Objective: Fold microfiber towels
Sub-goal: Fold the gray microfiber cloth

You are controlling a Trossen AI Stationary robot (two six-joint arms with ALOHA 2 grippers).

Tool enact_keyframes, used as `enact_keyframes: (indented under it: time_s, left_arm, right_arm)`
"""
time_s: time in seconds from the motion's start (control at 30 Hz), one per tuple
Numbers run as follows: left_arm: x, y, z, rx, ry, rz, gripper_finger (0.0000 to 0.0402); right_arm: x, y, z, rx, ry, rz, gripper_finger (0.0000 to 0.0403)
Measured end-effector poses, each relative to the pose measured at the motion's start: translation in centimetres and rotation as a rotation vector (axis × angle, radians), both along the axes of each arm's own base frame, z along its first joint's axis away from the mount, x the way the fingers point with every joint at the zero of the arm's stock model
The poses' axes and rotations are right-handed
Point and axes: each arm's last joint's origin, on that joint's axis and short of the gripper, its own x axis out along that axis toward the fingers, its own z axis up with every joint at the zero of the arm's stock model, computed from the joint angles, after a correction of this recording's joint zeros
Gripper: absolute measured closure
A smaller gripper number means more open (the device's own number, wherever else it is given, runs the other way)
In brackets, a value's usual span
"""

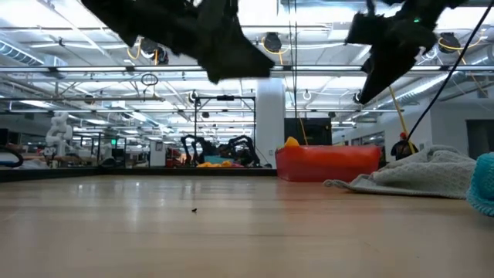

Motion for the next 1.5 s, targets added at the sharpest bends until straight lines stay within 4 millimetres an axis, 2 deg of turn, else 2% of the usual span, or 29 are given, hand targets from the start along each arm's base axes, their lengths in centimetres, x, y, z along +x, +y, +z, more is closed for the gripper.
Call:
enact_keyframes:
  time_s: [0.13,0.3,0.5,0.63,0.73,0.9,1.03,1.2,1.3,1.5]
  left_arm:
    - [2.0,-1.9,-3.7,-0.012,0.062,0.020,0.0181]
    - [5.4,-3.4,-6.4,-0.021,0.113,0.056,0.0144]
    - [9.6,-3.9,-9.1,-0.068,0.185,0.092,0.0141]
    - [11.3,-4.2,-11.2,-0.126,0.238,0.078,0.0149]
    - [12.3,-4.3,-11.5,-0.151,0.239,0.087,0.0156]
    - [12.2,-4.5,-11.9,-0.144,0.275,0.098,0.0197]
    - [12.0,-4.8,-12.0,-0.080,0.295,0.097,0.0272]
    - [11.0,-5.3,-12.0,-0.009,0.416,0.108,0.0379]
    - [10.2,-5.7,-11.1,0.025,0.472,0.101,0.0389]
    - [7.4,-7.0,-7.5,0.142,0.614,0.080,0.0391]
  right_arm:
    - [-0.4,2.4,-1.5,-0.054,-0.078,0.052,0.0403]
    - [-0.9,4.0,-3.8,-0.119,-0.140,0.130,0.0403]
    - [-2.1,4.6,-6.5,-0.222,-0.106,0.133,0.0403]
    - [-2.6,4.8,-7.7,-0.245,-0.110,0.144,0.0403]
    - [-2.8,4.9,-8.4,-0.257,-0.121,0.169,0.0403]
    - [-3.2,4.8,-9.3,-0.280,-0.113,0.203,0.0403]
    - [-3.3,4.8,-9.8,-0.298,-0.138,0.225,0.0403]
    - [-3.1,4.8,-9.8,-0.319,-0.191,0.214,0.0403]
    - [-3.1,4.8,-9.7,-0.311,-0.201,0.204,0.0403]
    - [-2.5,4.9,-9.1,-0.279,-0.301,0.153,0.0403]
